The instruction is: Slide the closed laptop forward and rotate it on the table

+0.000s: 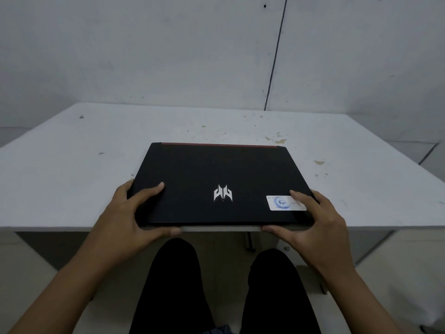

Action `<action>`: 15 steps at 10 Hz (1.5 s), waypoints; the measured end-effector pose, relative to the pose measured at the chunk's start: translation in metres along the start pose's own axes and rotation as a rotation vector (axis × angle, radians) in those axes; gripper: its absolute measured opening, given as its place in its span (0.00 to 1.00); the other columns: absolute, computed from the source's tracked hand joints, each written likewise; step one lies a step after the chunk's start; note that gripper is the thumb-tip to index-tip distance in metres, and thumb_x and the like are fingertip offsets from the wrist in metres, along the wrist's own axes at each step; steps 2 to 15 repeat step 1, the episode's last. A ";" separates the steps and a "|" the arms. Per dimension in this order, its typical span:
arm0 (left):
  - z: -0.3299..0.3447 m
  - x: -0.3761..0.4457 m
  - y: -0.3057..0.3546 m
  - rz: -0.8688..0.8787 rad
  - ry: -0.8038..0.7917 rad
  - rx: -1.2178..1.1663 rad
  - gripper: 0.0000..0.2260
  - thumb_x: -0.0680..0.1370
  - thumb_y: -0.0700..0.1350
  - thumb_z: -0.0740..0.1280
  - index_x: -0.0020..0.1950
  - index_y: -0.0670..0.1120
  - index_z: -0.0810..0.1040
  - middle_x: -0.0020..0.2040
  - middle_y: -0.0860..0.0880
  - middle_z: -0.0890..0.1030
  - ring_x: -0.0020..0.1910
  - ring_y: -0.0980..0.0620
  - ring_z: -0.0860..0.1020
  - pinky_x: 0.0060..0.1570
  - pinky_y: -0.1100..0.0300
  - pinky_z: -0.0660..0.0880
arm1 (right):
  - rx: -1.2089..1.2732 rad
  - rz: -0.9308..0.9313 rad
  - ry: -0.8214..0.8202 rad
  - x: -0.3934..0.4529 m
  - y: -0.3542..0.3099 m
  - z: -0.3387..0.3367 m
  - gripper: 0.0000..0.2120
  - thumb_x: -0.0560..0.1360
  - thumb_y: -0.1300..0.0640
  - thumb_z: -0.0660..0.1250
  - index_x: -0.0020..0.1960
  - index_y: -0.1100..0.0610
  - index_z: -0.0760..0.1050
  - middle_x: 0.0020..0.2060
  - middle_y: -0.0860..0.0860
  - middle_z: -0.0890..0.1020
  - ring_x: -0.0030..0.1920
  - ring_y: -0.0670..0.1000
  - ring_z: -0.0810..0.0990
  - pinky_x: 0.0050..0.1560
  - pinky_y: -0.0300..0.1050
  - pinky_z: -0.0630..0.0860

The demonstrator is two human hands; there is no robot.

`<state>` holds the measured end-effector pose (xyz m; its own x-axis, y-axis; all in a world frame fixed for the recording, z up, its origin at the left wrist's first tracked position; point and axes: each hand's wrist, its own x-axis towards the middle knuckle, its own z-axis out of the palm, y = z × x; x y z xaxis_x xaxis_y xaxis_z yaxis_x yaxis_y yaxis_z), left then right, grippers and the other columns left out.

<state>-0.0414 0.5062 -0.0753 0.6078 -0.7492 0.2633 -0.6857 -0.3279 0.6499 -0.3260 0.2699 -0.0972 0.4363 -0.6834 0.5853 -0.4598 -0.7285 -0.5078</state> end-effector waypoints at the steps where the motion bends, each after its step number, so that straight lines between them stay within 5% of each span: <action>1: -0.009 0.012 0.014 -0.086 -0.039 -0.033 0.45 0.57 0.82 0.69 0.73 0.71 0.68 0.80 0.54 0.58 0.78 0.55 0.59 0.71 0.51 0.63 | -0.043 0.081 -0.019 0.015 -0.012 -0.007 0.40 0.61 0.20 0.67 0.63 0.45 0.80 0.68 0.52 0.75 0.69 0.53 0.71 0.64 0.60 0.72; 15: -0.009 0.012 0.014 -0.086 -0.039 -0.033 0.45 0.57 0.82 0.69 0.73 0.71 0.68 0.80 0.54 0.58 0.78 0.55 0.59 0.71 0.51 0.63 | -0.043 0.081 -0.019 0.015 -0.012 -0.007 0.40 0.61 0.20 0.67 0.63 0.45 0.80 0.68 0.52 0.75 0.69 0.53 0.71 0.64 0.60 0.72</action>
